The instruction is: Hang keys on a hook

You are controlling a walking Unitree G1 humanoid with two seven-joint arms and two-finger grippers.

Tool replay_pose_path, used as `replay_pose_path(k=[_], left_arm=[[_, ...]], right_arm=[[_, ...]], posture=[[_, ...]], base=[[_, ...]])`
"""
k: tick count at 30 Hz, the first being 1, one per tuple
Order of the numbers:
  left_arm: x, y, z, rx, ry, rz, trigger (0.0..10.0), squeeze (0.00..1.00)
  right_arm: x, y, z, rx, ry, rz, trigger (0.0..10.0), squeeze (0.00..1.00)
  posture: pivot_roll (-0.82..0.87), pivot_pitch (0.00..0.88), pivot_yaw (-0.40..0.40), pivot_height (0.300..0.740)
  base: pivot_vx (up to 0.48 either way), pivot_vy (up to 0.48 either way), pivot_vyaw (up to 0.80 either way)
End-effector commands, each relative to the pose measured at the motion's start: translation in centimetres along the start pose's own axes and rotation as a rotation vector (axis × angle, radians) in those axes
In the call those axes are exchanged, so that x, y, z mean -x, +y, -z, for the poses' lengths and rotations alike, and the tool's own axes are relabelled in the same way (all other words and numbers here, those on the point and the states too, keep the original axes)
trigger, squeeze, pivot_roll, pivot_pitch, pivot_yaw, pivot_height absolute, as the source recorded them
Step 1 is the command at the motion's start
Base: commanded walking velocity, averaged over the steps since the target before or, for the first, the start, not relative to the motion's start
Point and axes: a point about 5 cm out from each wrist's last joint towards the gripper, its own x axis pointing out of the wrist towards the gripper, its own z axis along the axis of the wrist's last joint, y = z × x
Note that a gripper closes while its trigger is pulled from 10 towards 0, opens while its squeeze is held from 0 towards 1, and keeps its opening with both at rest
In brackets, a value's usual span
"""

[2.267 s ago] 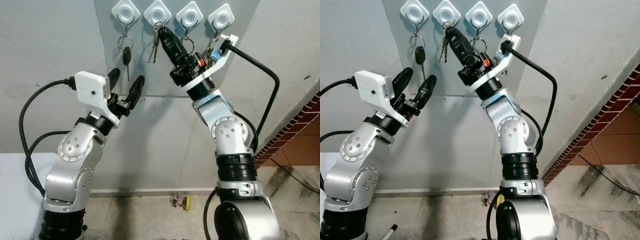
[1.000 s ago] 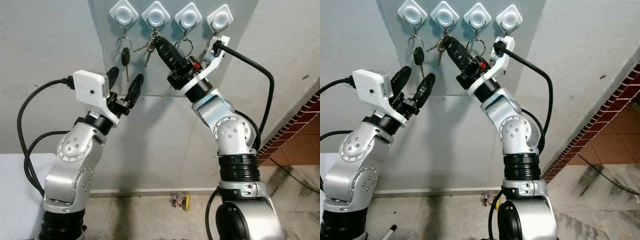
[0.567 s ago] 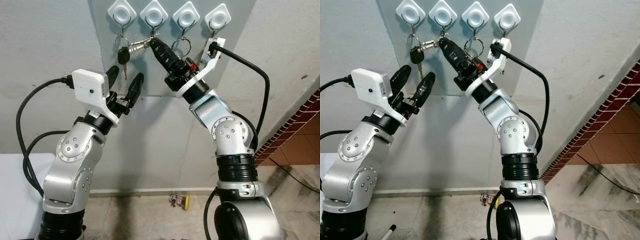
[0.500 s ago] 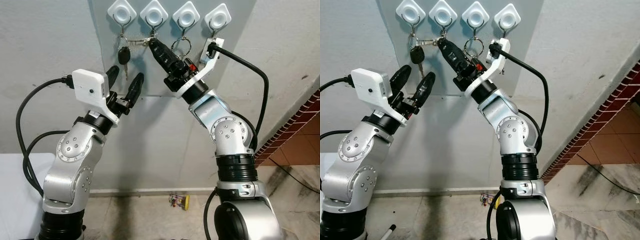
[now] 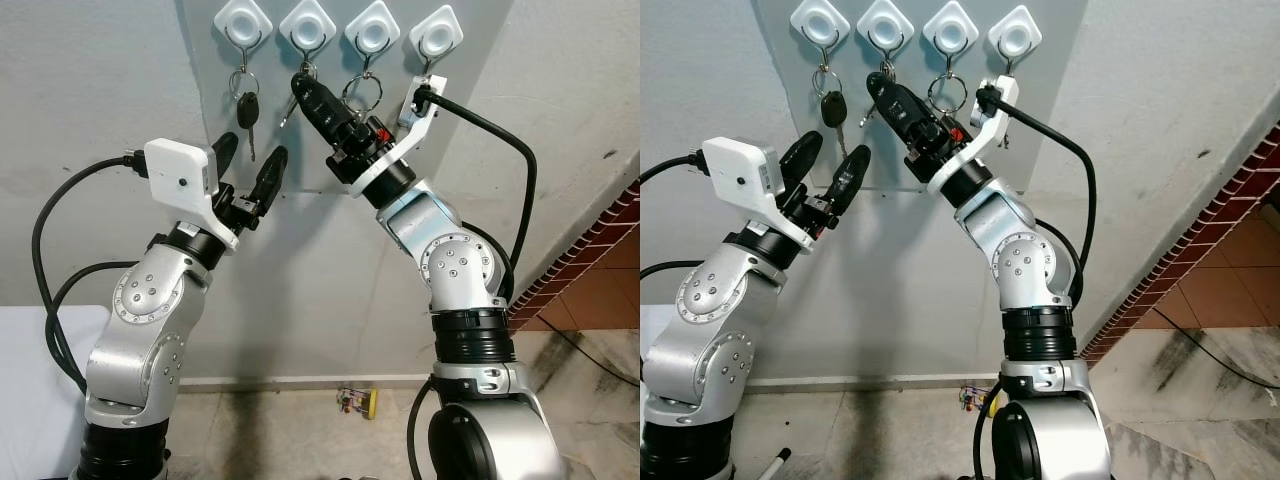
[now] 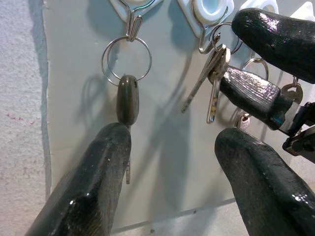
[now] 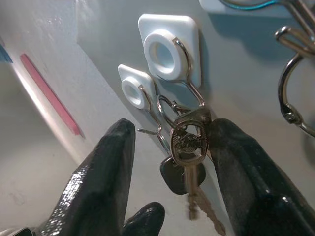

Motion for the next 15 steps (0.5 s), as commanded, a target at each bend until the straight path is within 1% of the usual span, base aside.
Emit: replay_pose_path(k=[1, 5, 8, 15], left_arm=[[0.1, -0.1, -0.36, 0.002, -0.011, 0.0, 10.0, 0.0], [0.08, -0.08, -0.39, 0.002, -0.012, 0.0, 10.0, 0.0], [0.1, -0.06, -0.39, 0.002, -0.012, -0.001, 10.0, 0.0], [0.13, -0.13, -0.38, 0.004, -0.013, 0.0, 10.0, 0.0]], right_arm=[[-0.05, 0.09, 0.31, -0.015, -0.005, -0.019, 10.0, 0.0], [0.02, 0.03, 0.42, -0.034, 0.007, -0.016, 10.0, 0.0], [0.1, -0.17, 0.42, -0.024, 0.003, 0.004, 10.0, 0.0], [0.64, -0.74, 0.84, -0.04, 0.004, 0.042, 10.0, 0.0]], posture=[[-0.06, 0.12, -0.046, 0.74], [-0.06, 0.12, -0.046, 0.74], [-0.06, 0.119, -0.046, 0.74], [-0.06, 0.115, -0.045, 0.74]], base=[[0.0, 0.0, 0.0], [0.0, 0.0, 0.0], [0.0, 0.0, 0.0], [0.0, 0.0, 0.0]])
